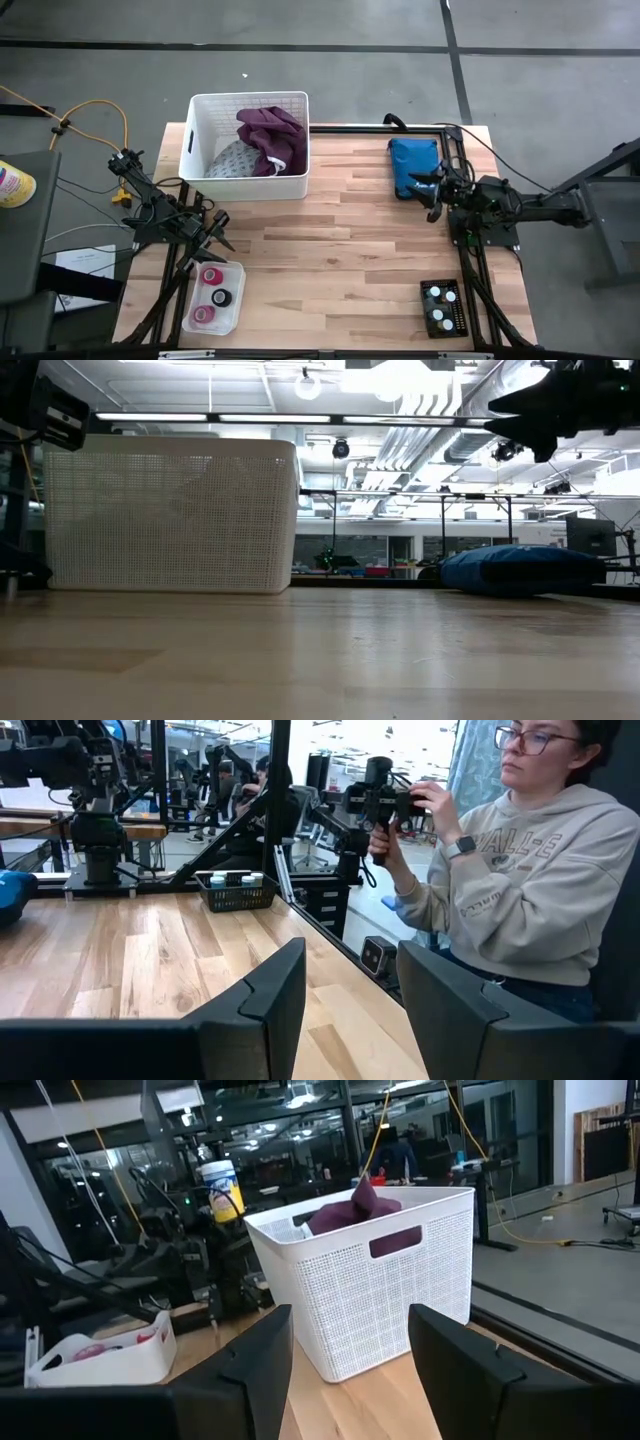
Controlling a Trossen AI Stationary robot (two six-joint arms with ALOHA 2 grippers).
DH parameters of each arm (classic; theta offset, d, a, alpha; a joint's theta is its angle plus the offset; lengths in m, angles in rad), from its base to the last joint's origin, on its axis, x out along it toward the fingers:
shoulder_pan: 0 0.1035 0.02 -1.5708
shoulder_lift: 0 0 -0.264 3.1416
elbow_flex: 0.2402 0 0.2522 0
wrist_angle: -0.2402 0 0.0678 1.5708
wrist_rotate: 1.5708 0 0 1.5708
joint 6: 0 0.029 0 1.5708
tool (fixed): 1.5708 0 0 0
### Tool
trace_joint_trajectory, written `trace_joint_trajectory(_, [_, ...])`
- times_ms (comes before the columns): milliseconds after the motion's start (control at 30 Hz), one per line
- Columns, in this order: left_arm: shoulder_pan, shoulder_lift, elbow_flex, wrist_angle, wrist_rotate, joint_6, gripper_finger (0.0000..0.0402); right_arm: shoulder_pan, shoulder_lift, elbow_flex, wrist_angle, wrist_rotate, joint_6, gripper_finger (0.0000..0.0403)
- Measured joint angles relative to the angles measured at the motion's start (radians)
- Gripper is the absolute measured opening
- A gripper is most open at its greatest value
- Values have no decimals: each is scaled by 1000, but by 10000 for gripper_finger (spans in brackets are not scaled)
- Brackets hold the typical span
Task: Pick & place medical supplies in basket/bin
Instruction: Return to Home Position
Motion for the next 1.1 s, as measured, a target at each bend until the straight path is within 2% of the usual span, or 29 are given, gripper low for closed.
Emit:
trace_joint_trajectory(467, [0,0,0,0,0,0,153,0,-183,-1,-210,4,15,187])
trace_joint_trajectory(1000, [0,0,0,0,0,0,153,0,-185,-2,-230,-2,26,187])
trace_joint_trajectory(1100, [0,0,0,0,0,0,153,0,-187,-38,-192,-3,35,187])
